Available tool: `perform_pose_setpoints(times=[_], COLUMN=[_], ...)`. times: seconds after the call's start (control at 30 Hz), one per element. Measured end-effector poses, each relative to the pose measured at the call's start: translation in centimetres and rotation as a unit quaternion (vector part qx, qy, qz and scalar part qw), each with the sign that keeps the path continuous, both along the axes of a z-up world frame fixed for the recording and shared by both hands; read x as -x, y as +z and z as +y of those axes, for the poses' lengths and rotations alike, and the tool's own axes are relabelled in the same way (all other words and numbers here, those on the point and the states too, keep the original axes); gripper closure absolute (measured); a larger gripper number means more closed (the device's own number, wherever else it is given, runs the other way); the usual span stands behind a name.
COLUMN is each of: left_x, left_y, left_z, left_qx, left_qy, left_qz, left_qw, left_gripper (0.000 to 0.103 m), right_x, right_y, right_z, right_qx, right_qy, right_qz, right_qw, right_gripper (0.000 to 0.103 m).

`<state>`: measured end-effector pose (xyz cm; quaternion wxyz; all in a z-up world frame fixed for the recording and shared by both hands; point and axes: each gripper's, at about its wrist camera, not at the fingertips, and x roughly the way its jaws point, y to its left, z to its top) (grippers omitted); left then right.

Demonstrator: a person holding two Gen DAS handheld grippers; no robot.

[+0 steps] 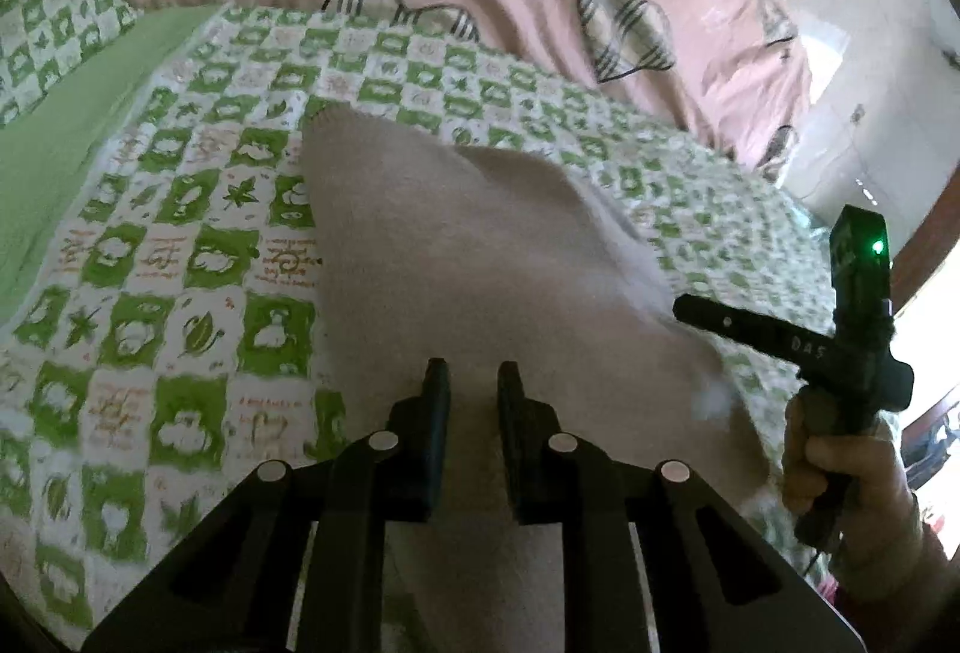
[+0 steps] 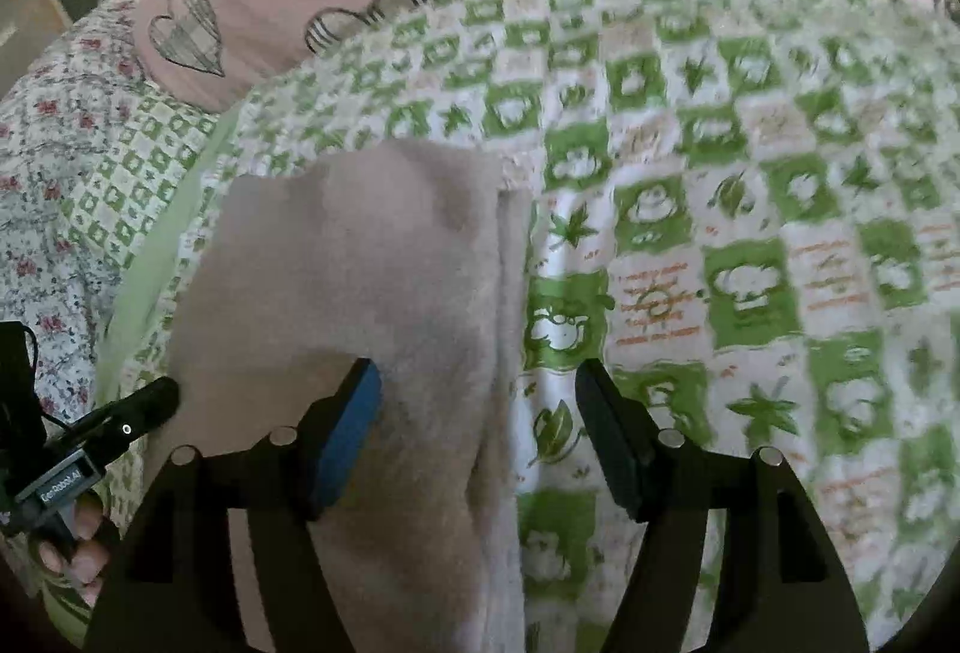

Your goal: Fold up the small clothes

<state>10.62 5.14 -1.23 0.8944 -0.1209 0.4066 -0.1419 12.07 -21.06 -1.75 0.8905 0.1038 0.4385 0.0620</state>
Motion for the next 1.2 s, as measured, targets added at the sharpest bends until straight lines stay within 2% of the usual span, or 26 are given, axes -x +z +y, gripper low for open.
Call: perform_pose_setpoints(times=[0.13,0.27,0.37,0.47,0.67,0.83,0.9,1.2], left_x=[4.2,7.6,8.9,9.5,10.0,9.3,9.2,8.5], left_y=[1.2,0.7,-0.6,-2.0,-2.0,-2.9,-3.4,-4.8], left_z=[-0.1,-1.0,-1.6,-1.8,-2.2,-2.2,-2.4,-2.9], left_qx=[0.019,0.025,0.024,0.026,0.019,0.019,0.013,0.005], left_qy=[-0.022,-0.048,-0.053,-0.048,-0.046,-0.040,-0.039,-0.031], left_qz=[-0.017,-0.008,0.011,0.032,0.032,0.047,0.054,0.071], left_qw=[0.9994,0.9985,0.9983,0.9980,0.9983,0.9979,0.9977,0.9970], left_gripper=[0.088,0.088,0.088,0.088,0.086,0.086,0.086,0.086], right_x=[3.5,6.2,8.0,9.0,10.0,10.2,10.2,10.3], right_y=[2.2,2.2,1.4,0.3,0.3,-0.9,-1.7,-2.3], right_z=[0.2,1.6,2.7,2.7,1.6,2.1,1.7,1.4], right_qx=[-0.013,-0.020,0.015,0.036,0.035,0.128,0.146,0.161], right_qy=[0.029,0.068,0.079,0.068,0.050,0.038,0.033,0.030], right_qz=[-0.031,-0.028,-0.020,-0.006,-0.006,0.009,0.020,0.019], right_qw=[0.999,0.997,0.997,0.997,0.998,0.991,0.989,0.986], right_gripper=[0.035,0.035,0.035,0.035,0.035,0.035,0.035,0.035])
